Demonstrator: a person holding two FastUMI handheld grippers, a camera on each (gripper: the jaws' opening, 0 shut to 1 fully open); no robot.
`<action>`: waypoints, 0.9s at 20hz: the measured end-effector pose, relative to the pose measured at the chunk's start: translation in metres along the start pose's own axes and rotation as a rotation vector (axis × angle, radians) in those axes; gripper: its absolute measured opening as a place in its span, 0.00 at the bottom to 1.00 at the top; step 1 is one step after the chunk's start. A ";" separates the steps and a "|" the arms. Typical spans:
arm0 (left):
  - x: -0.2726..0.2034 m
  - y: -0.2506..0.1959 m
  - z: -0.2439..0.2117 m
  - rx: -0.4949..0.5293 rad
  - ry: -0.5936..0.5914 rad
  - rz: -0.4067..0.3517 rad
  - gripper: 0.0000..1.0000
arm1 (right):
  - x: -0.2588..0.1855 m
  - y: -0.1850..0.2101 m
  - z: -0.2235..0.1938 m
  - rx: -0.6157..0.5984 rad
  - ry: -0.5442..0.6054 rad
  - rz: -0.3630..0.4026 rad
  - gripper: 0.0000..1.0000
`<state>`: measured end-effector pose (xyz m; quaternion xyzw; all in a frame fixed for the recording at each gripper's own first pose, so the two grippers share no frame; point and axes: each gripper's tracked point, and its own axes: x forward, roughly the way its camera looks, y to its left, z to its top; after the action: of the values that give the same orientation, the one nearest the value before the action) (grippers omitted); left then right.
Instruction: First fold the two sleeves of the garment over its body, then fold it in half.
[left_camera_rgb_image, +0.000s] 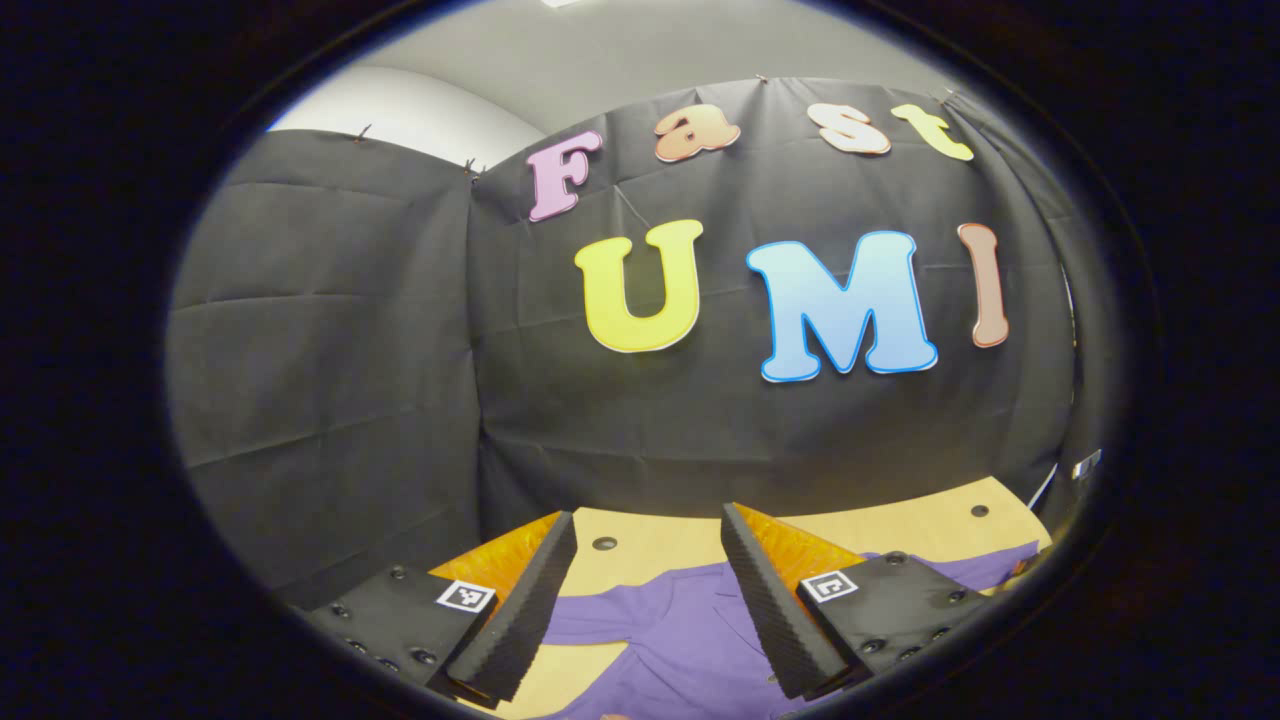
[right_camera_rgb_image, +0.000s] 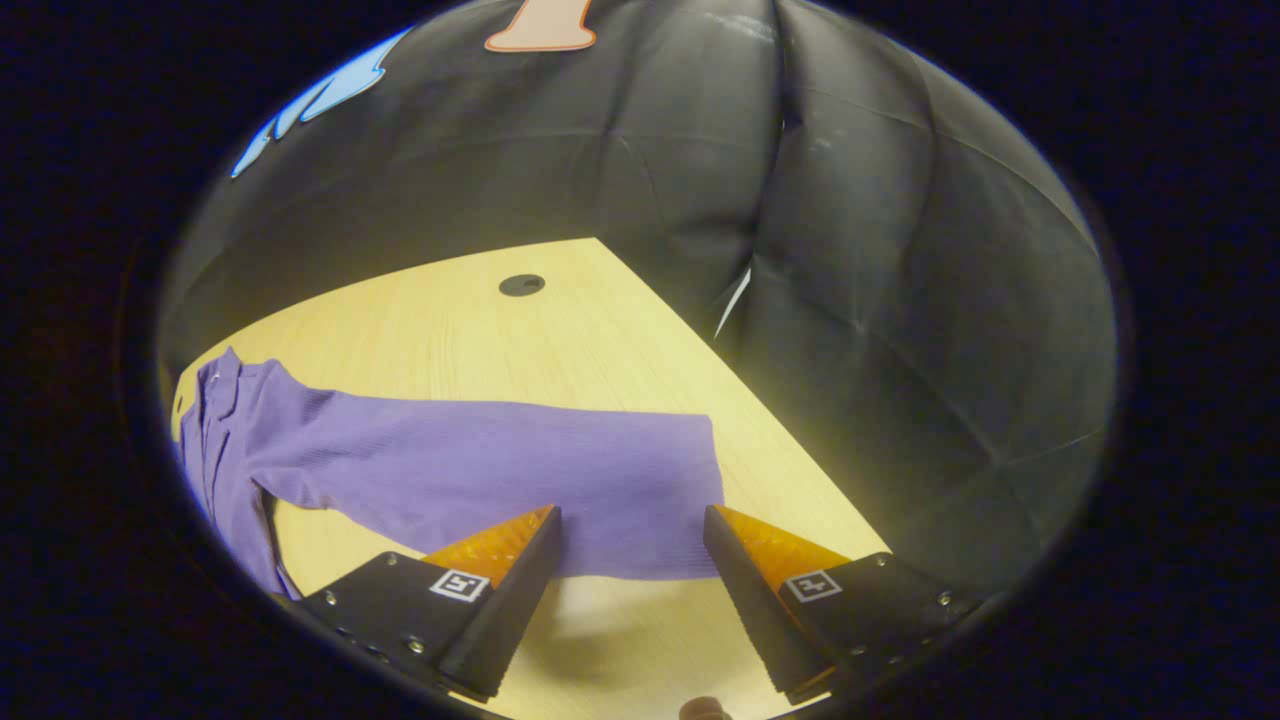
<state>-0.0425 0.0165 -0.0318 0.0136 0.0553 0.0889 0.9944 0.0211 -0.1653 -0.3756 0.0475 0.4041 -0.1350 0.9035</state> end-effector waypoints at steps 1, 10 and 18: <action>-0.001 -0.001 -0.001 0.001 0.004 0.004 1.00 | 0.003 0.002 -0.003 -0.003 0.013 0.001 0.92; 0.001 -0.005 -0.003 0.007 0.019 0.009 1.00 | 0.006 0.018 -0.019 0.086 0.076 0.055 0.89; 0.003 -0.005 -0.008 -0.002 0.028 0.006 1.00 | 0.001 0.032 -0.016 0.157 0.126 0.082 0.08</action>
<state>-0.0396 0.0119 -0.0404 0.0115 0.0690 0.0923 0.9933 0.0196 -0.1322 -0.3875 0.1430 0.4459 -0.1257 0.8746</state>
